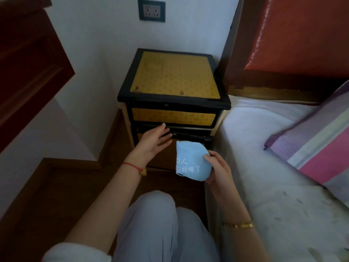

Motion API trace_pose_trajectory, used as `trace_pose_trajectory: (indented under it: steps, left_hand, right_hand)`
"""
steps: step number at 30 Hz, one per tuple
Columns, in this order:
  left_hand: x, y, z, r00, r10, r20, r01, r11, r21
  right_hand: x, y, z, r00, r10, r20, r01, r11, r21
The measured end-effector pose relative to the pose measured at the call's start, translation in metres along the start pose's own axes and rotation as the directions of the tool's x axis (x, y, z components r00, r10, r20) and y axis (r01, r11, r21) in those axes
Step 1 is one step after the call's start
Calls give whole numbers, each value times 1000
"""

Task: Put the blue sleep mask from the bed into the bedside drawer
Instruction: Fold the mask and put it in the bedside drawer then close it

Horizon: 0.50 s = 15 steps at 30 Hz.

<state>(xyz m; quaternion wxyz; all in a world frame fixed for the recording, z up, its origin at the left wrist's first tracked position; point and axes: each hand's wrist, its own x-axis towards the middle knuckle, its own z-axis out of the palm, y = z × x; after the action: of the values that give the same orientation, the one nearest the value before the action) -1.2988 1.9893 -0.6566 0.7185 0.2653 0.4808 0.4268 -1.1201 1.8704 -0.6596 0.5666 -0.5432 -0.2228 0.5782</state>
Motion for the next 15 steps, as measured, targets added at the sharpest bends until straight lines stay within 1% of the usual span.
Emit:
trace_pose_trajectory:
  steps: [3, 8, 12, 15]
  left_hand:
    - [18, -2, 5, 999, -50, 6, 51, 992, -120]
    - [34, -6, 13, 1000, -27, 1, 26, 980, -196]
    - [36, -6, 17, 1000, -19, -18, 15, 978, -206]
    - [31, -6, 16, 999, -10, -39, 4, 987, -161]
  right_hand:
    - [-1, 3, -1, 1000, -1, 15, 1, 1000, 12]
    - [-2, 5, 0, 999, -8, 32, 8, 1000, 3]
    - [-2, 5, -2, 999, -10, 36, 9, 1000, 8]
    - [-5, 4, -4, 1000, -10, 25, 9, 1000, 13]
